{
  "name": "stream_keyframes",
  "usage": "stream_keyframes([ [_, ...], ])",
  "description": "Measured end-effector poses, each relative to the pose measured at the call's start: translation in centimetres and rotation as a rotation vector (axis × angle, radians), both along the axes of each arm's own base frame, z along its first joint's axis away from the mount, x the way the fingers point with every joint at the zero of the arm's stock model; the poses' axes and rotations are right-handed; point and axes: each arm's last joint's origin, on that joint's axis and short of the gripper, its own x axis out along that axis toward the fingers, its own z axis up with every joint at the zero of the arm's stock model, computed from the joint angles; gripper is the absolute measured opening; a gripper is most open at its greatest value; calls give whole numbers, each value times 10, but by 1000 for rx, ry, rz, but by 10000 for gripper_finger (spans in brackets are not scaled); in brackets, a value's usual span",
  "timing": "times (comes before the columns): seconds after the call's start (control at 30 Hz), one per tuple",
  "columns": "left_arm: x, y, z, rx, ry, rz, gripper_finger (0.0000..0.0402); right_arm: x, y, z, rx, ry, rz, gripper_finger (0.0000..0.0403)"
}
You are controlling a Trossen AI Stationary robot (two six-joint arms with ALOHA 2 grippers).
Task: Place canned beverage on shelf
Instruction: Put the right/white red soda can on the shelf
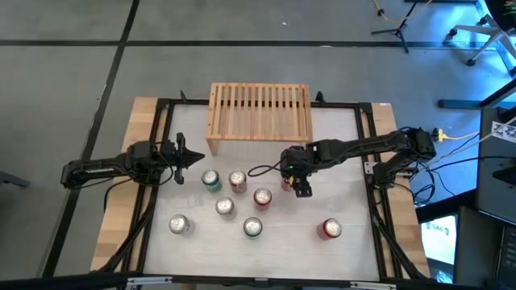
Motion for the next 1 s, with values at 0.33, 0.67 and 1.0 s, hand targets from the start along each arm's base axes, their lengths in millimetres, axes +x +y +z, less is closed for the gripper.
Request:
stream_keyframes([
  [0.33, 0, 0, 0, 0, 0, 0, 0, 4, 0, 50, 5, 2, 9, 288],
  [0.67, 0, 0, 0, 0, 0, 0, 0, 0, -2, 130, -4, -110, 21, 290],
  [1.0, 0, 0, 0, 0, 0, 0, 0, -16, -40, 185, -26, -207, -79, 292],
])
